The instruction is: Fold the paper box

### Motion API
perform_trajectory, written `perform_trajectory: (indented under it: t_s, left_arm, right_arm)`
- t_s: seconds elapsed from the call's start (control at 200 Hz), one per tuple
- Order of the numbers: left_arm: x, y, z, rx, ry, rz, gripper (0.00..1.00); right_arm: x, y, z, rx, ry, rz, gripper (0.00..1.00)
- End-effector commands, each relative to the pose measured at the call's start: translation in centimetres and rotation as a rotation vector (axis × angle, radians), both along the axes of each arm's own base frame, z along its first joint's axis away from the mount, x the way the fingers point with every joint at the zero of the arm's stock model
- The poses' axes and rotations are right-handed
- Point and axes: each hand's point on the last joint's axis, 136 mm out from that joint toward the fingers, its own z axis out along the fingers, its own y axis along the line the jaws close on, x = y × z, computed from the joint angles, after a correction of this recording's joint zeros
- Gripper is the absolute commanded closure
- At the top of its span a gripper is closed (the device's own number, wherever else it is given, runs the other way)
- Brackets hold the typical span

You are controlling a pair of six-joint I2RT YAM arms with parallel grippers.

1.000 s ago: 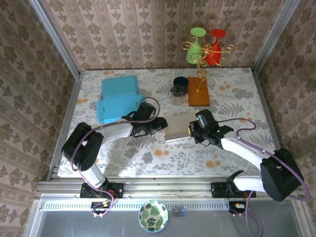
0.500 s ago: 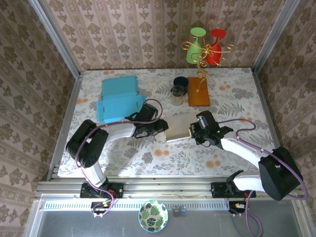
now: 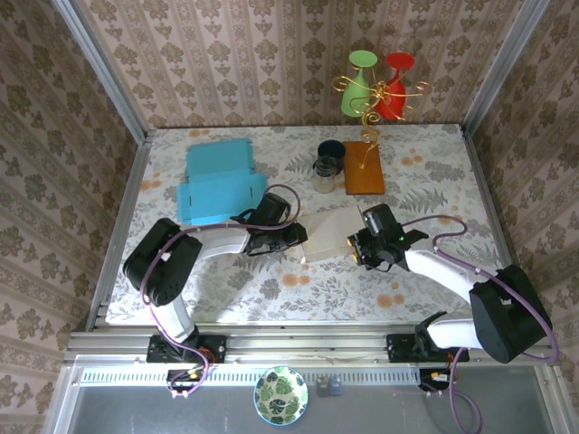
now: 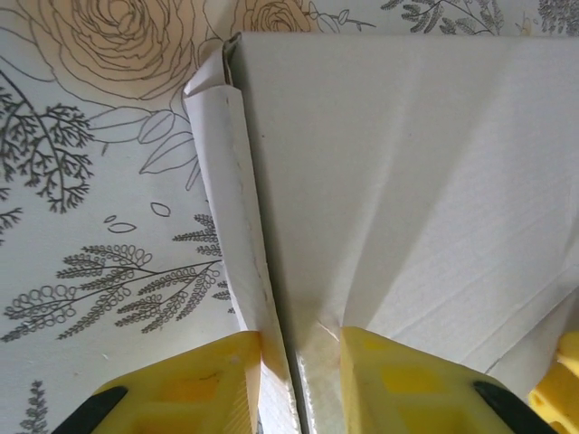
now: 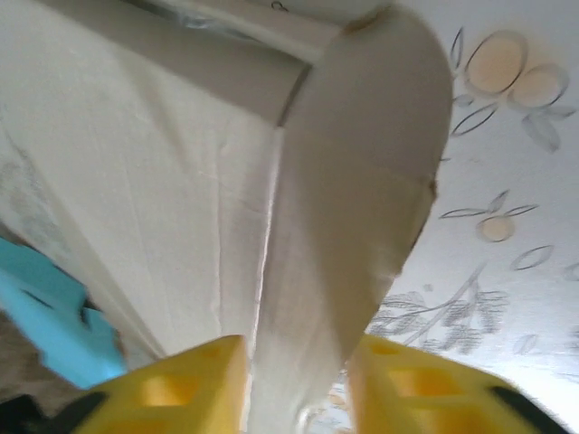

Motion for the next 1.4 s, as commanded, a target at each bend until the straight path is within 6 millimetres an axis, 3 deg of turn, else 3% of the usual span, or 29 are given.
perform_trajectory:
  t_s: [0.0,0.095,0.16,0.25,0.355,0.48,0.665,0.855,1.03,1.395]
  left_arm:
    - [-0.7,2.1,-2.6,0.117,0.021,-0.005,0.73]
    - [-0.5,2.2,-2.4,0.128,0.004,-0.018,0.73]
    - [-0.4,2.2,-2.2,0.136,-0.007,-0.032,0.74]
    - [-0.3,2.2,-2.0,0.148,-0.019,-0.048,0.74]
    - [-0.2,2.2,-2.0,0.156,-0.026,-0.067,0.74]
    - [-0.2,2.4,-2.1,0.17,-0.027,-0.082,0.74]
    - [0.4,2.5,-2.0,0.174,-0.042,-0.09,0.74]
    - [0.7,2.4,-2.3,0.168,-0.038,-0.097,0.74]
    - [1.0,1.9,-2.2,0.141,-0.051,-0.112,0.74]
    - [0.6,2.1,-3.1,0.141,-0.034,-0.129,0.76]
  right_arm:
    - [-1.2,-1.4,2.2,-0.156,-0.018,0.257,0.52]
    - [-1.8,-3.9,4.2,-0.299,-0.058,0.389,0.4]
    - [-1.4,-5.5,5.3,-0.356,-0.105,0.449,0.38]
    - [0.2,-7.4,5.9,-0.4,-0.169,0.514,0.36]
    - [2.8,-7.9,5.5,-0.39,-0.221,0.626,0.37]
    - [5.3,-6.6,3.5,-0.335,-0.206,0.769,0.39]
    - [5.8,-4.9,0.2,-0.227,-0.145,0.84,0.44]
    - [6.2,-3.8,-0.7,-0.18,-0.158,0.853,0.44]
    - [6.1,-3.0,-2.4,-0.135,-0.122,0.877,0.53]
    - [4.9,-2.9,-3.2,-0.169,-0.083,0.894,0.73]
